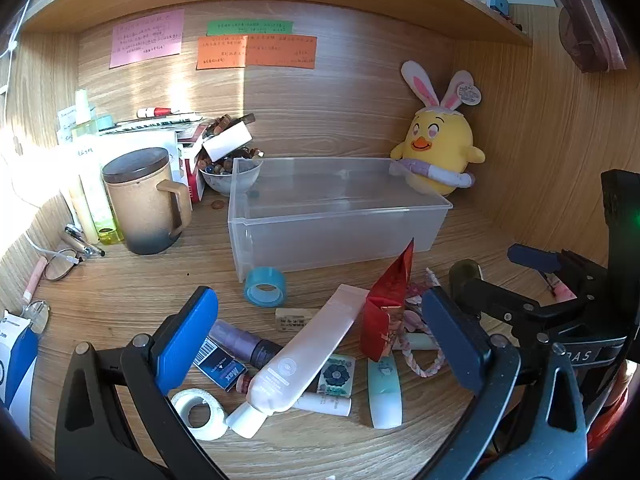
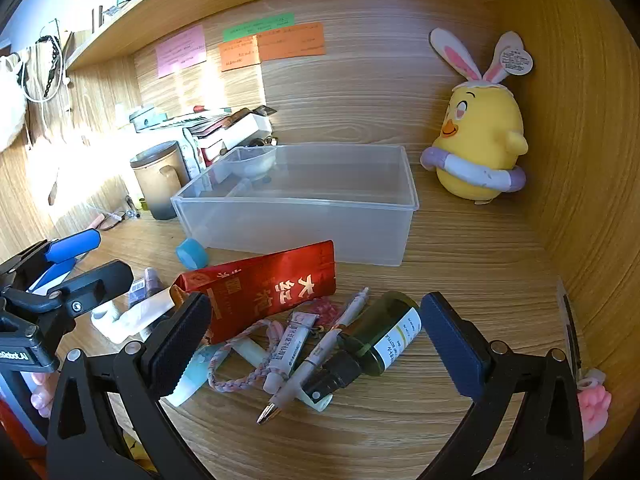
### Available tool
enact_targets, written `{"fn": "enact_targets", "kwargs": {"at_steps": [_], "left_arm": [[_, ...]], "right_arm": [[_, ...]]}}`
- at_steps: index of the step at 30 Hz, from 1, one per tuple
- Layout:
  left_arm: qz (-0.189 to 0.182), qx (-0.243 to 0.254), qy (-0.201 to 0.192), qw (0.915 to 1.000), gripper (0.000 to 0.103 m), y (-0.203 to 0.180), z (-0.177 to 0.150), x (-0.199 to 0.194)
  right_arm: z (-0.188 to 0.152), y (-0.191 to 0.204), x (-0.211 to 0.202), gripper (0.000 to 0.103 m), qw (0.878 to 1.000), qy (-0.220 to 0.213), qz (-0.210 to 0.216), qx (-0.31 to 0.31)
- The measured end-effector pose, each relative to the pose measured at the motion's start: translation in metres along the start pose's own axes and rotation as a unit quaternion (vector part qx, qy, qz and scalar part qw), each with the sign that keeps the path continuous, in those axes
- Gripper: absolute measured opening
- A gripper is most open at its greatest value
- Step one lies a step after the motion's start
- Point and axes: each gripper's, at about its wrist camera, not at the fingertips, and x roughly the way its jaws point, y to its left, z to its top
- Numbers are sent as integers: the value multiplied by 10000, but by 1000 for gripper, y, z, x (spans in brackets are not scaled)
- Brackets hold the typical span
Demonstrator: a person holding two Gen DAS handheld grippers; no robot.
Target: Organize objects
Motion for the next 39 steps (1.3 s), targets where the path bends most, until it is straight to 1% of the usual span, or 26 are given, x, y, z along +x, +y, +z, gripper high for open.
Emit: {"fn": "enact_targets", "kwargs": {"at_steps": [9, 39], "left_arm": [[-9, 37, 15, 10000, 103, 0, 0, 0], [-8, -57, 82, 9999, 103, 5, -1, 4]], "right_arm": [[0, 1, 0, 103, 10000, 8, 25, -12], [1, 2, -1, 103, 10000, -25, -3, 73]]}}
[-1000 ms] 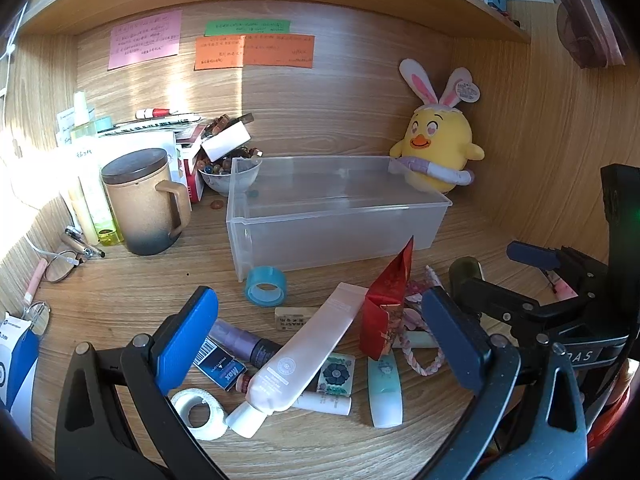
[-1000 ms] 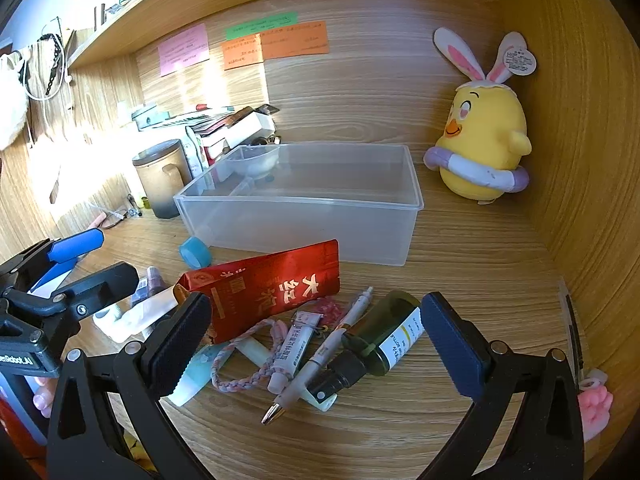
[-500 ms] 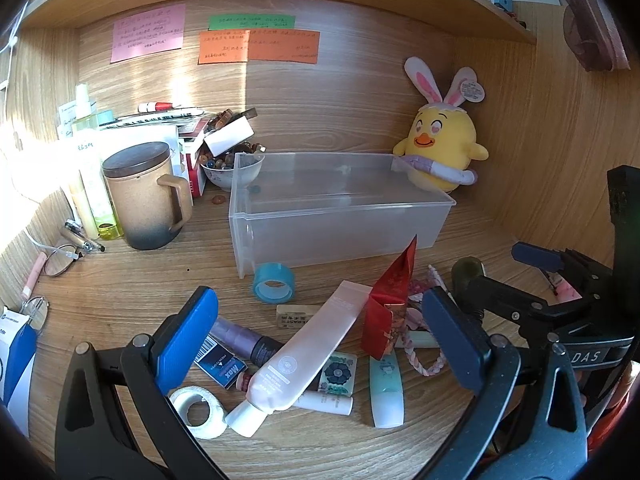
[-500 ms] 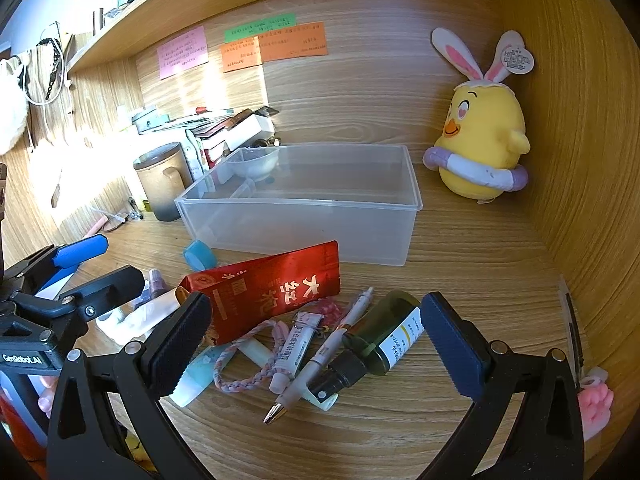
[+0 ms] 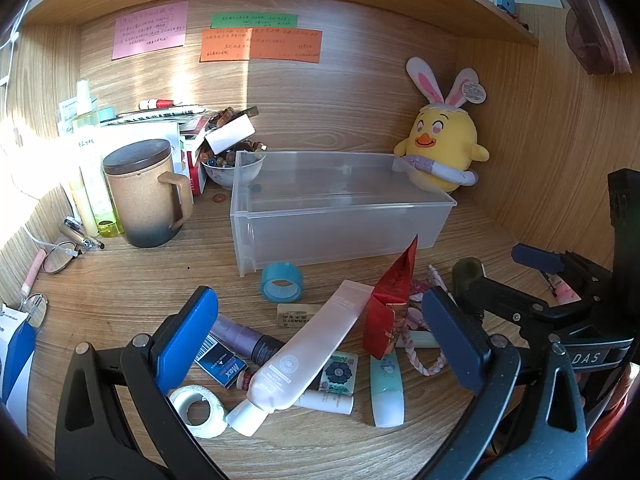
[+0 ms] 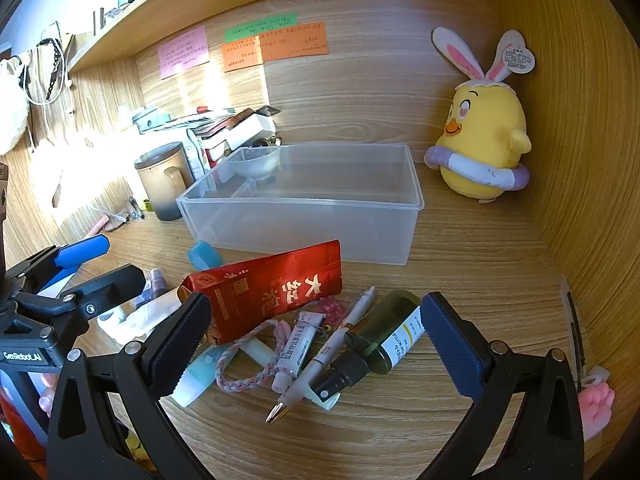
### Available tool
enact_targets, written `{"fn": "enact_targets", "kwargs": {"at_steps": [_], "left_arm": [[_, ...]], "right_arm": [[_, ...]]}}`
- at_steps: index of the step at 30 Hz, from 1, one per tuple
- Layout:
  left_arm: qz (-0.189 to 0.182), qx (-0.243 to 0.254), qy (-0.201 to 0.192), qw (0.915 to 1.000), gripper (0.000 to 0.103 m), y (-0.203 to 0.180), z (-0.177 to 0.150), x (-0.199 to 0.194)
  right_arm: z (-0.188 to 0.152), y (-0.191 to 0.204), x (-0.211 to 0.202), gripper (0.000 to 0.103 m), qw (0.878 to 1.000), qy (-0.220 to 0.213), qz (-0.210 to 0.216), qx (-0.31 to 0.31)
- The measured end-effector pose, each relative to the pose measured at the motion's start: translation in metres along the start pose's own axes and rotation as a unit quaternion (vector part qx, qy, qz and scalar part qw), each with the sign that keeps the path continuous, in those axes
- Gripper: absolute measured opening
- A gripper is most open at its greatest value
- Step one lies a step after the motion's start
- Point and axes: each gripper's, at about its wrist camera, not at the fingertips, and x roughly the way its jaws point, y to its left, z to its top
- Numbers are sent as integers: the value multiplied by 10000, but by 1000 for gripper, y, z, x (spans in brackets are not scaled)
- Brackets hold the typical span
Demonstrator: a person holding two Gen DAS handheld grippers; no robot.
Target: Organize objects
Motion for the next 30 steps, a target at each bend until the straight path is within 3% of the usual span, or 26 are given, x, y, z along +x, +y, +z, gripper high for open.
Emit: {"fn": "enact_targets", "kwargs": {"at_steps": [30], "left_arm": [[51, -32, -32, 10000, 103, 12, -5, -11]], "right_arm": [[0, 4, -2, 103, 10000, -8, -4, -4]]}}
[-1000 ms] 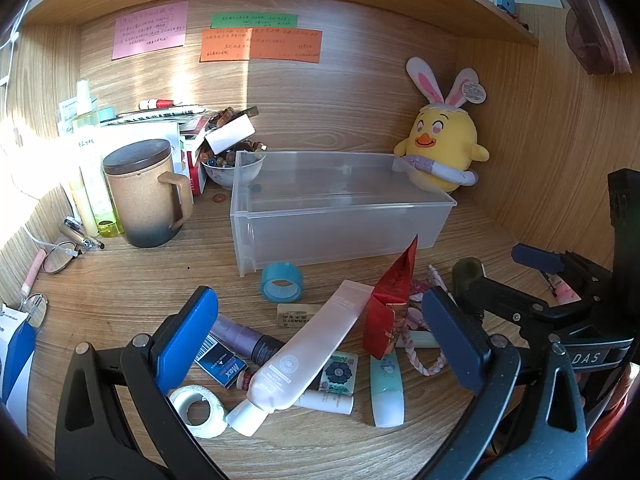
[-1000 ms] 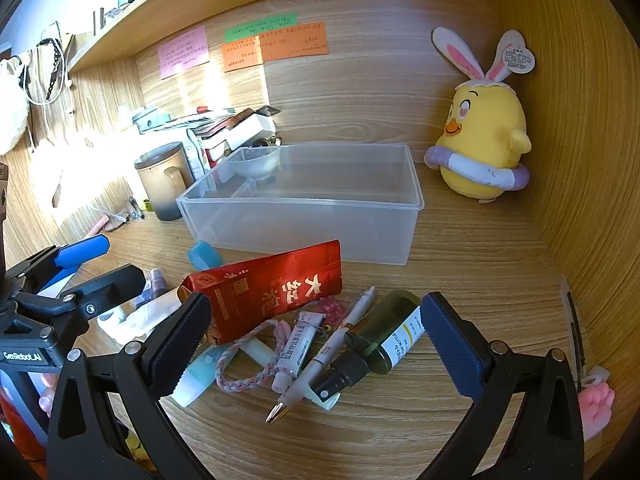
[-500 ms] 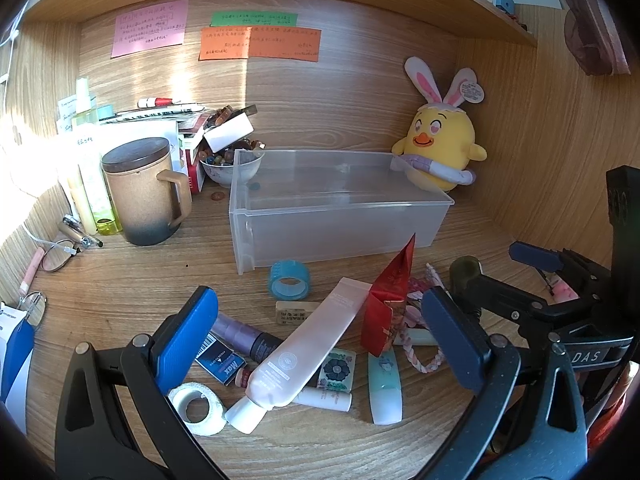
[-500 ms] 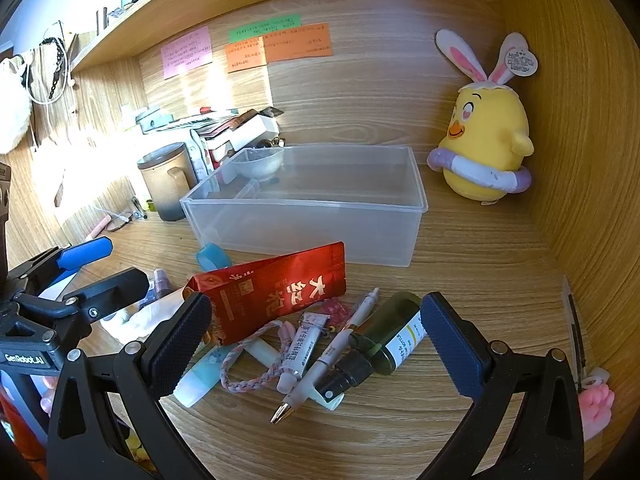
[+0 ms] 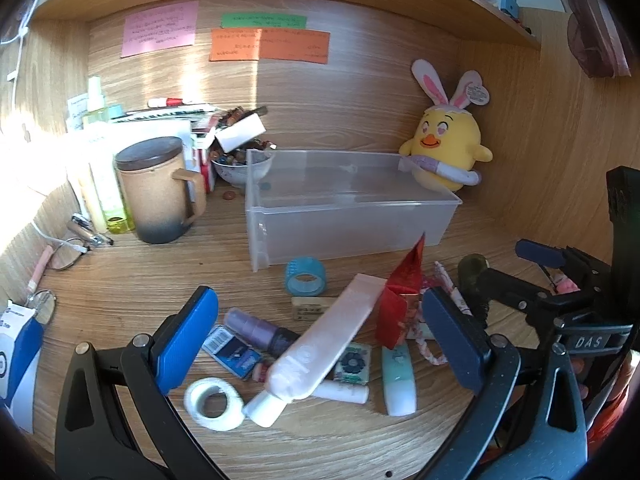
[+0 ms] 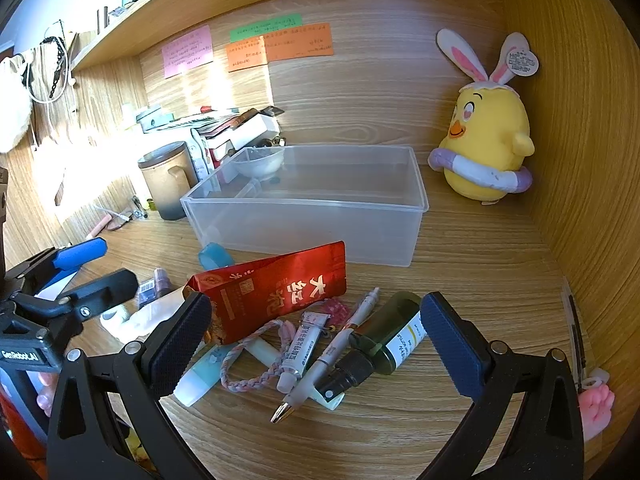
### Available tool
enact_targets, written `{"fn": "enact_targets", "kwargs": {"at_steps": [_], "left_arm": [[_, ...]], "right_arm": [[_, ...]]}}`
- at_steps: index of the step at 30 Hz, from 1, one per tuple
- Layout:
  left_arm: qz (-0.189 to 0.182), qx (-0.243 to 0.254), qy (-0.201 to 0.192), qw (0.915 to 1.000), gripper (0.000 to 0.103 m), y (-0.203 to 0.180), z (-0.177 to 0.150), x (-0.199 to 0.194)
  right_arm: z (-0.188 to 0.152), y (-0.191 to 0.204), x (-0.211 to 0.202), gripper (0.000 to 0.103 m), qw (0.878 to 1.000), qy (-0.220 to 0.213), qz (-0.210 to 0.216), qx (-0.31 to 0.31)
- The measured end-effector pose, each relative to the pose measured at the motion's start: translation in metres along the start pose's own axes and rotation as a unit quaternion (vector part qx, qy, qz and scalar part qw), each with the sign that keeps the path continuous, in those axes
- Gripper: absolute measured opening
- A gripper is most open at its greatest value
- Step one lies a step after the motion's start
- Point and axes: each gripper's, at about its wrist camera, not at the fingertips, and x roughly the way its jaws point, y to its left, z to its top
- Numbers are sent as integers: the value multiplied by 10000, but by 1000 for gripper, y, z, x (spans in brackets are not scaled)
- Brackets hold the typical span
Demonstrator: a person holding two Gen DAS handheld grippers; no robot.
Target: Organize objects
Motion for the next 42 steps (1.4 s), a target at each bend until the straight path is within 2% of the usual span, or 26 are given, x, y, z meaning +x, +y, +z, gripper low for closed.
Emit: {"fn": "enact_targets", "kwargs": {"at_steps": [6, 9, 10, 19, 25, 29, 32, 34, 37, 40, 42], "left_arm": [[120, -111, 20, 9999, 101, 27, -4, -9], [219, 5, 186, 9996, 86, 35, -6, -7], [239, 29, 247, 9994, 84, 37, -7, -6], [193, -105, 820, 9964, 80, 63, -30, 5], [199, -142, 1063, 9940, 77, 68, -47, 13], [83, -271, 1109, 9934, 73, 73, -52, 16], [81, -379, 1075, 9934, 66, 79, -53, 15], [81, -423, 1127, 9927, 58, 83, -55, 17], [47, -540, 1237, 9908, 52, 90, -59, 22], [68, -564, 1187, 9913, 48, 91, -58, 23], [74, -533, 1183, 9915, 40, 91, -58, 25]], "right_arm": [[2, -10, 1, 103, 9998, -7, -150, 111], [1, -19, 2, 103, 9992, 36, -309, 236], [1, -23, 4, 103, 9989, 50, -369, 276], [-7, -49, 17, 103, 9948, 292, -719, 661], [-13, -56, 31, 94, 9928, 513, -809, 717], [-17, -57, 40, 84, 9915, 667, -861, 714], [-19, -59, 46, 80, 9906, 755, -878, 733], [-20, -61, 51, 76, 9899, 819, -836, 800], [-21, -66, 56, 69, 9888, 899, -688, 971], [-20, -67, 58, 61, 9882, 919, -655, 1040], [-19, -66, 59, 61, 9881, 919, -719, 1006]]}}
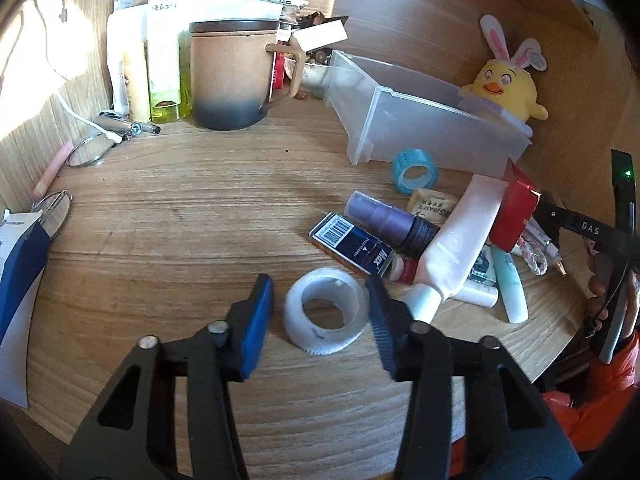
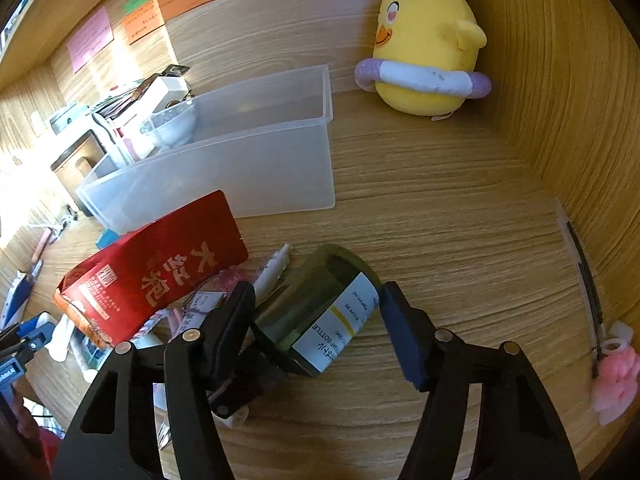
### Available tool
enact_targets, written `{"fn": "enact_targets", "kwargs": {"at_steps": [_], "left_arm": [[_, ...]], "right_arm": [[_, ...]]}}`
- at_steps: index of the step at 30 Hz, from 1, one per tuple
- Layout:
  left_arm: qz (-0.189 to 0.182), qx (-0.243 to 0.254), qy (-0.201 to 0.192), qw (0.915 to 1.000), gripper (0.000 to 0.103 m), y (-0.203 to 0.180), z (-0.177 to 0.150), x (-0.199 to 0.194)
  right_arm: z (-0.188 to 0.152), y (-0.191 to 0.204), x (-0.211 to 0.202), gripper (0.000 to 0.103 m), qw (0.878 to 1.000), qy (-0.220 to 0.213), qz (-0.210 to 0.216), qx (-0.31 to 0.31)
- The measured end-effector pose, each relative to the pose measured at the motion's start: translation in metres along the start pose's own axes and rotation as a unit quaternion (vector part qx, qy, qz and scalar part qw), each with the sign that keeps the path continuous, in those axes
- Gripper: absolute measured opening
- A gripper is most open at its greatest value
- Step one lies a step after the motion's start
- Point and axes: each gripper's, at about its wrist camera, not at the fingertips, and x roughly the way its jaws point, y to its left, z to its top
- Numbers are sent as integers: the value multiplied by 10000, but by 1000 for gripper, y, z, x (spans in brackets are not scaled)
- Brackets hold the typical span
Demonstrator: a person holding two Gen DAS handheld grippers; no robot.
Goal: Organize objects
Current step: 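Grasp the dark green bottle with the right tool while the left grasps the white tape roll, then carry the green bottle into the clear box and open the right tool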
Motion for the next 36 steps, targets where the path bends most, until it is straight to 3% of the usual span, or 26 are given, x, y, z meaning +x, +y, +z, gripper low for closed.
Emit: {"fn": "enact_targets", "kwargs": {"at_steps": [7, 13, 14, 15, 17, 30, 36], "left_arm": [[111, -7, -54, 9999, 39, -5, 10, 1], [68, -53, -379, 9992, 39, -9, 32, -10], [60, -58, -440, 9990, 39, -10, 36, -11], [34, -48, -507, 9987, 39, -11, 42, -13], [19, -31, -602, 9982, 39, -15, 49, -16], [-139, 232, -1087, 9937, 39, -50, 101, -12], [-194, 276, -1221, 9919, 39, -62, 128, -5]], "right_arm": [[1, 0, -2, 61, 9999, -94, -119, -31], [5, -2, -12, 60, 9994, -294, -161, -109], [6, -3, -13, 58, 9993, -319, -145, -102], [8, -4, -15, 48, 9993, -360, -109, -90], [13, -6, -16, 38, 9993, -342, -14, -115], [28, -6, -13, 38, 9984, -453, 98, -323], [48, -1, -31, 38, 9954, -841, 163, -430]]}}
